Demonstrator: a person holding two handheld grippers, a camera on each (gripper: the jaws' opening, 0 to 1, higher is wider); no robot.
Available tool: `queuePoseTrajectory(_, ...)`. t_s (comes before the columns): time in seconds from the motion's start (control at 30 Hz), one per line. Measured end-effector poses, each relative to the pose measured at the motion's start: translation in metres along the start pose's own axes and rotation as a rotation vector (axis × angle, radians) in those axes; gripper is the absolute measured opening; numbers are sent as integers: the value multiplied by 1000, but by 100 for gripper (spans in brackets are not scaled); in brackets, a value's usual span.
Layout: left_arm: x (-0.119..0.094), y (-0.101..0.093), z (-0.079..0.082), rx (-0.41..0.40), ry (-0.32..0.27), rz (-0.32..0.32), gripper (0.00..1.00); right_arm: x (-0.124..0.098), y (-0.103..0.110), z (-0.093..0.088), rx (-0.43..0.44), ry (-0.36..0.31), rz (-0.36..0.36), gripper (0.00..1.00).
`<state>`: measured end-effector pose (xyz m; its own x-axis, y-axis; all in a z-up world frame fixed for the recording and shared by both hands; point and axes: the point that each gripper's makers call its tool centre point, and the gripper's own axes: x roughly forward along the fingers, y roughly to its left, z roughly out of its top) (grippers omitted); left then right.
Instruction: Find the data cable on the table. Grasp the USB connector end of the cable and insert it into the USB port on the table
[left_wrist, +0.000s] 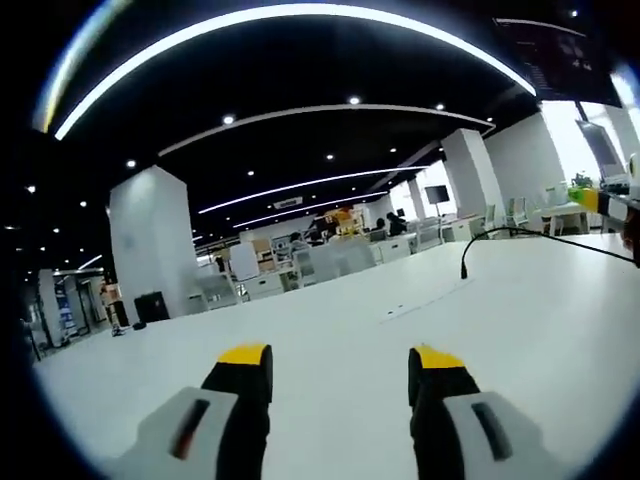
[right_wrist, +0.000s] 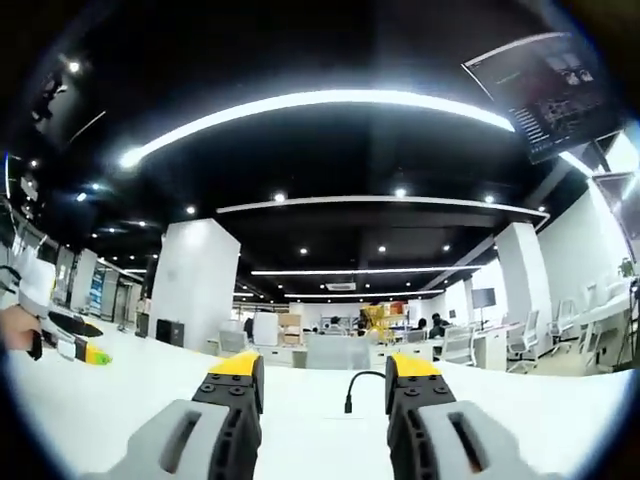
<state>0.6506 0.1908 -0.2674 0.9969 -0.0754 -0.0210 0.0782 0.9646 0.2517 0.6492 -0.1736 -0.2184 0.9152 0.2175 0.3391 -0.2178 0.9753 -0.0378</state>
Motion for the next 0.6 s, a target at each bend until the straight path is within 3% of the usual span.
queuePoseTrajectory(0.2,-10,20,-1,-12,-13,80,55,-5,-10,-7,-3,19,-46,51)
queuePoseTrajectory(0.33,-14,33,-10,-35,14,126,56,-8,-17,-12,-27,39,-78,51)
queuePoseTrajectory(0.6,-22,47,-20,-62,46,179,59,-10,-27,-28,-79,131,-121,53)
